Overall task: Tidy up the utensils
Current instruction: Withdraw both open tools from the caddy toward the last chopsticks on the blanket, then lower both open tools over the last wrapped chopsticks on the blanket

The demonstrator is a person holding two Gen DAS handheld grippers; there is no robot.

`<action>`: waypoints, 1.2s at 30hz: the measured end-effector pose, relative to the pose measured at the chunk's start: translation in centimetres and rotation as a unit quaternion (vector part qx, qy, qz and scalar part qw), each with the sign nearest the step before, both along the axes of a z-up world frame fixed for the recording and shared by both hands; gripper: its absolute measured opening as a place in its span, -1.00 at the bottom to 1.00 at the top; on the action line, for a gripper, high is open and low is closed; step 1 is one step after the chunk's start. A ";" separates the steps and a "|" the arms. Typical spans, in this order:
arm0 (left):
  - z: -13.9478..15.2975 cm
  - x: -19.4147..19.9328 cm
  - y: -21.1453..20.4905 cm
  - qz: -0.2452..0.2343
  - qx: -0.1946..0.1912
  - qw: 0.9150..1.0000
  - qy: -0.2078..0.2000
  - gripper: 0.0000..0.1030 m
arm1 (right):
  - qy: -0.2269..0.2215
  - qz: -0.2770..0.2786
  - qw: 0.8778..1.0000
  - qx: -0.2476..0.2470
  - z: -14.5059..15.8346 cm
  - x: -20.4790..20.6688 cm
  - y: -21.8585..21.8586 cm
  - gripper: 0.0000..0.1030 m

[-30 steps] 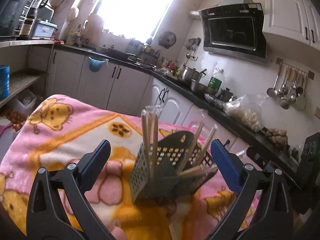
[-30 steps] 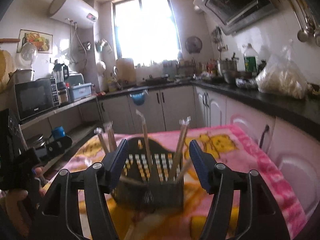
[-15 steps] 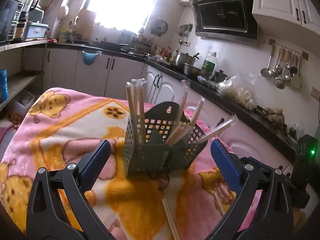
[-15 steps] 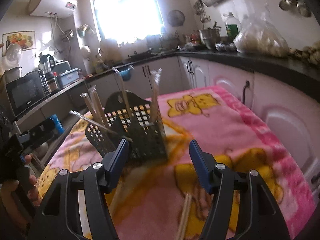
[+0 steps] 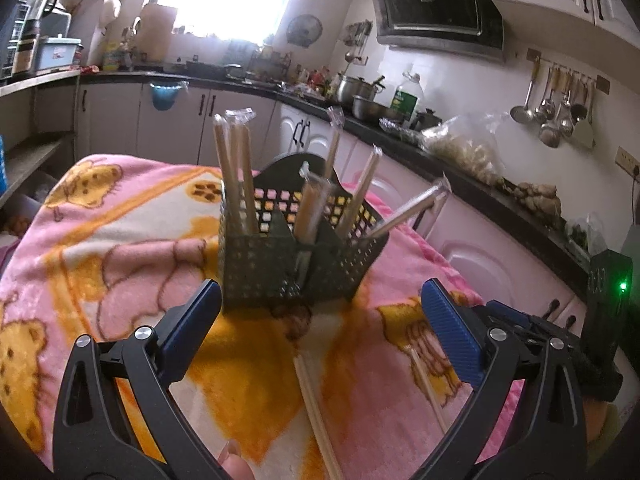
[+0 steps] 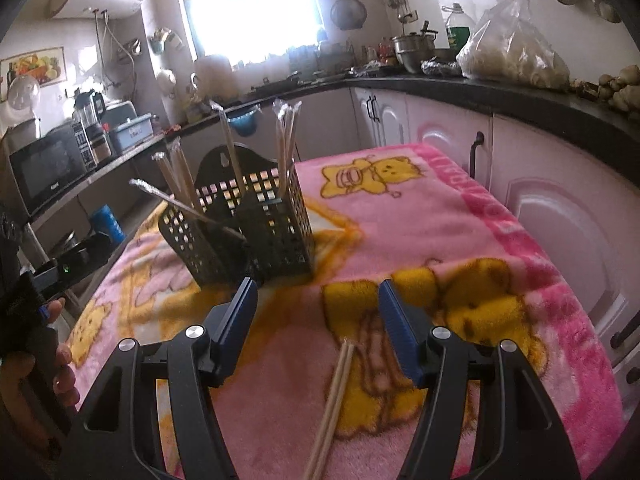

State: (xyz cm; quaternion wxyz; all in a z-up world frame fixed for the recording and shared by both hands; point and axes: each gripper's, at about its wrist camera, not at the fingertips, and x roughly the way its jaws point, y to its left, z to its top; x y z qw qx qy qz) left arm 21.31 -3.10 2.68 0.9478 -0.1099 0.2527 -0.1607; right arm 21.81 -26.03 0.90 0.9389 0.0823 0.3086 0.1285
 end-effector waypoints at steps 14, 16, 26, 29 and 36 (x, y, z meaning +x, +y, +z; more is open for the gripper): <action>-3.5 0.1 -3.0 -0.042 0.032 0.996 0.069 0.78 | 0.084 0.025 0.996 -0.021 -3.6 -0.2 -0.8 0.12; -4.1 0.1 -3.2 -0.046 0.035 0.995 0.079 0.78 | 0.098 0.036 0.994 -0.021 -4.2 -0.1 -0.6 0.08; -8.1 1.1 -2.8 -0.058 0.006 0.985 0.161 0.41 | 0.185 0.055 0.981 -0.017 -7.6 2.8 1.1 -0.08; -9.3 1.8 -2.7 -0.058 -0.008 0.980 0.189 0.07 | 0.197 0.045 0.979 -0.022 -8.0 3.8 1.2 -0.25; -10.7 3.9 -3.6 -0.052 0.000 0.975 0.214 -0.15 | 0.203 0.052 0.977 -0.027 -8.5 5.8 1.1 -0.65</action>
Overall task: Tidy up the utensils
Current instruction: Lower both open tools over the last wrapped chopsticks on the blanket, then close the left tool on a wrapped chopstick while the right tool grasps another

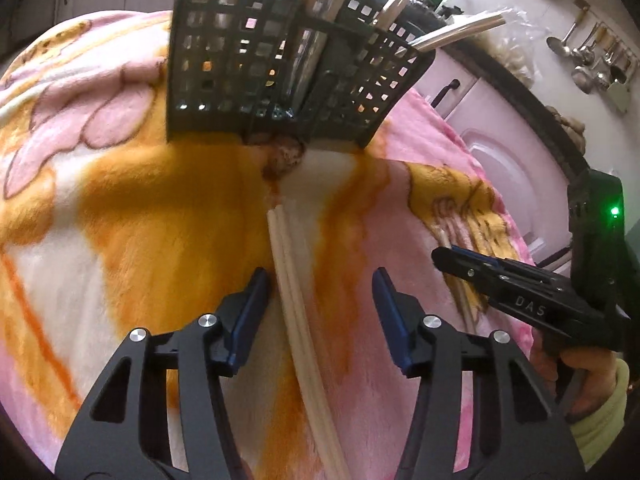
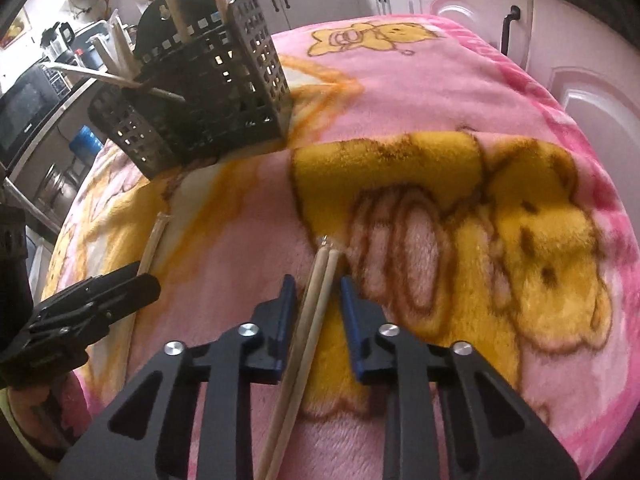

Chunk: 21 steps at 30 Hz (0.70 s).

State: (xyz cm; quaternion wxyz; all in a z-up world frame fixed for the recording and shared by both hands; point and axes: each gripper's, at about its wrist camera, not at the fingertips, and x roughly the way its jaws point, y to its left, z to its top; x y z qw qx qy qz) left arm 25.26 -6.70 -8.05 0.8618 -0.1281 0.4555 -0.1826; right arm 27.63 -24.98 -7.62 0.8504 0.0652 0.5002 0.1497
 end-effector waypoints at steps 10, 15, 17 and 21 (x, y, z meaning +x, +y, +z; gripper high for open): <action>0.1 2.8 -1.5 -0.004 0.046 0.999 0.005 -0.17 | 0.002 -0.012 0.999 0.043 0.0 -0.1 -0.9 -0.77; -0.1 2.9 -0.7 0.005 0.067 0.998 0.002 -0.81 | -0.025 -0.006 0.996 0.087 1.0 -1.4 -0.9 -0.79; -0.1 2.8 0.0 0.006 0.055 0.998 0.005 -0.88 | -0.038 -0.002 0.996 0.086 1.6 -1.8 -0.5 -0.80; 0.3 1.7 0.9 0.013 0.034 0.999 -0.004 -0.91 | -0.068 0.005 0.995 0.079 3.0 -3.2 0.5 -0.80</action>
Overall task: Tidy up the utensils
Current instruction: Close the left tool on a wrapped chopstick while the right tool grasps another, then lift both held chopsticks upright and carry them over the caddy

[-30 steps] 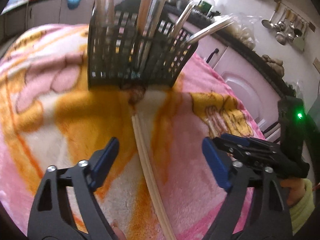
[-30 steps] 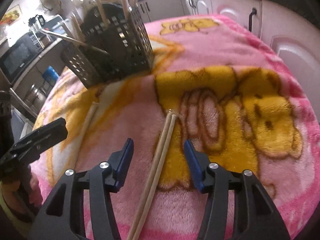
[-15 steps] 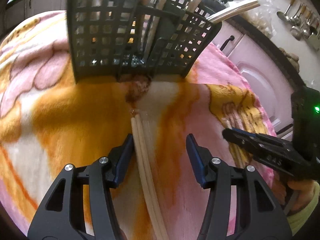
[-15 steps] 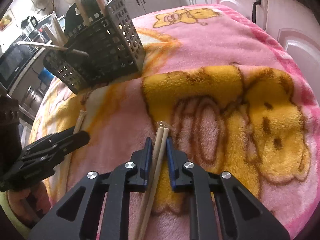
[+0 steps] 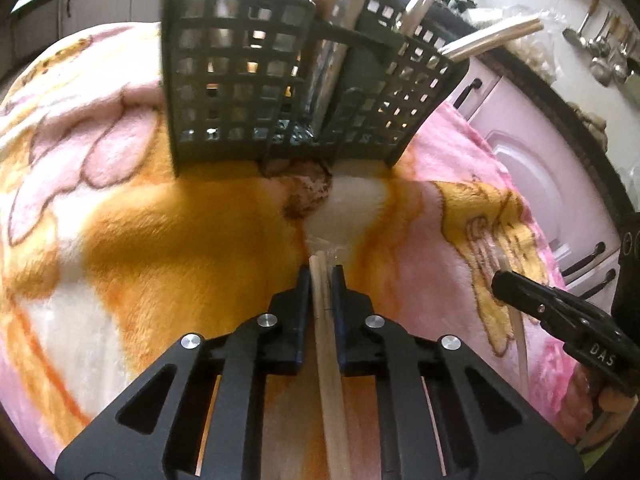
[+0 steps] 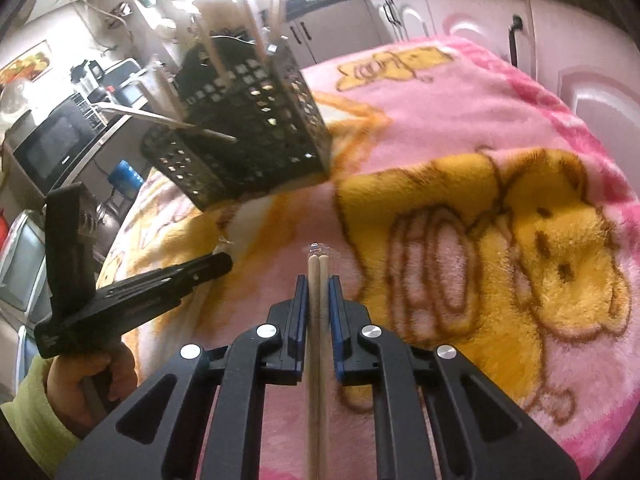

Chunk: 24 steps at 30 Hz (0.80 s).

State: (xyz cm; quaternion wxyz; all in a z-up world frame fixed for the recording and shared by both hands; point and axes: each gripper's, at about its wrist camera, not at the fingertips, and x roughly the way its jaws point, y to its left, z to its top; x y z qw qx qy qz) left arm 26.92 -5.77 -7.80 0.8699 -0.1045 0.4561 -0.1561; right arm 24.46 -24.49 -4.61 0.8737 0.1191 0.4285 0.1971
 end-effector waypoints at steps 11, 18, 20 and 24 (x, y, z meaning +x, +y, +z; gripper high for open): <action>5.9 -5.3 2.8 0.027 -0.022 0.994 -0.105 -0.95 | -0.102 0.002 0.995 0.009 5.0 -2.6 1.9 -0.80; 8.9 -7.8 5.2 0.065 -0.046 0.984 -0.161 -0.97 | -0.165 0.015 0.986 -0.001 8.3 -3.7 3.4 -0.80; 9.6 -8.4 6.0 0.071 -0.053 0.981 -0.172 -0.97 | -0.175 0.017 0.984 0.001 9.0 -3.9 3.5 -0.80; 10.8 -9.0 6.5 0.077 -0.056 0.977 -0.192 -0.97 | -0.207 0.015 0.978 0.003 10.8 -4.6 3.7 -0.80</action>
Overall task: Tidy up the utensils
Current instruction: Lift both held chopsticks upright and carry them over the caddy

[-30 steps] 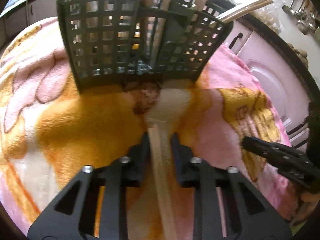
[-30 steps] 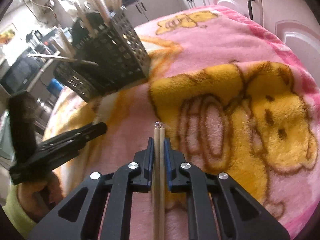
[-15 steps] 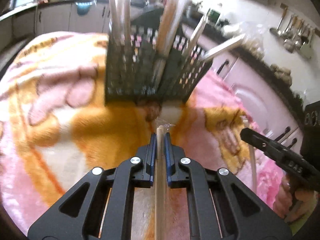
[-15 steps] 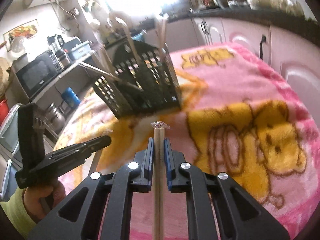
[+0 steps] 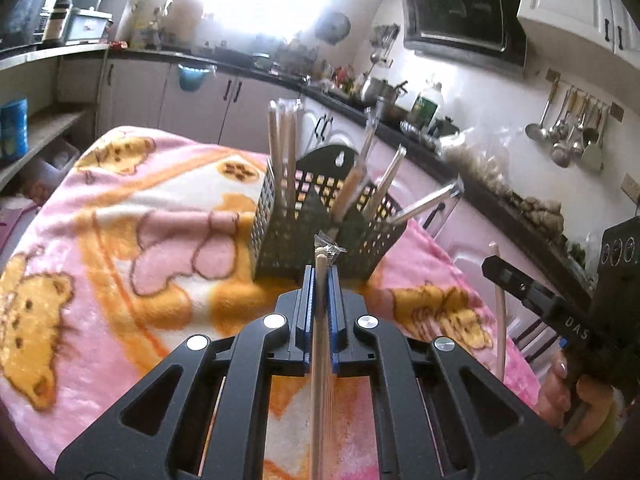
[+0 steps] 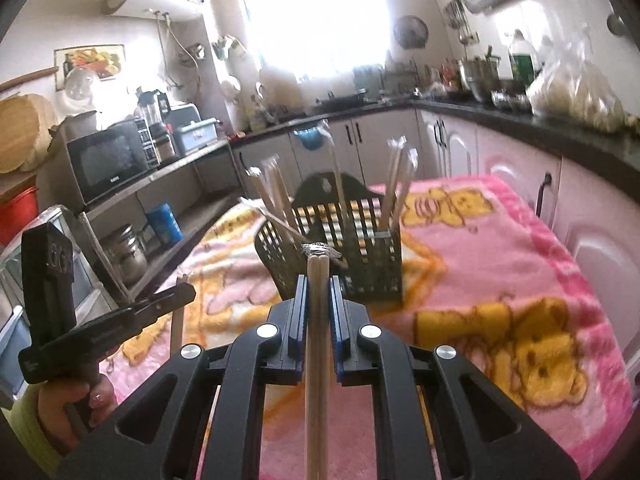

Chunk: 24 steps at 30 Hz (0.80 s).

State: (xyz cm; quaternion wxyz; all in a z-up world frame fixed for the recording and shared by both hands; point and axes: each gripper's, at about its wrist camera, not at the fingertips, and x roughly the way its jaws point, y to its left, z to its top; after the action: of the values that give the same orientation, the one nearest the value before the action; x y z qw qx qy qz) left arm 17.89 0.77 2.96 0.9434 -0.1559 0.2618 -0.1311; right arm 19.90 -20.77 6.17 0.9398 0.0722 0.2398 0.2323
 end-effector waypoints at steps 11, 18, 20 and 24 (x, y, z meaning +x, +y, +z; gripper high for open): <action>3.2 -0.1 2.2 0.010 -0.014 0.999 -0.045 -0.98 | -0.057 -0.004 0.998 0.009 4.1 -0.1 1.3 -0.80; 4.7 1.0 3.2 0.013 -0.014 0.998 -0.062 -0.98 | -0.082 -0.009 0.997 0.013 5.8 0.5 2.0 -0.80; 5.4 1.4 3.3 0.012 -0.013 0.997 -0.069 -0.98 | -0.086 -0.009 0.996 0.013 6.3 0.7 2.1 -0.80; 6.4 2.4 3.4 0.009 -0.010 0.997 -0.077 -0.98 | -0.097 -0.013 0.995 0.010 7.3 1.2 2.2 -0.80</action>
State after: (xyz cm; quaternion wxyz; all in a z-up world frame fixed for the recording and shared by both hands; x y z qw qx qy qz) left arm 20.31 4.15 9.41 0.9603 -0.1574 0.1852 -0.1368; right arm 21.11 -18.61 13.43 0.9609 0.0619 0.1443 0.2283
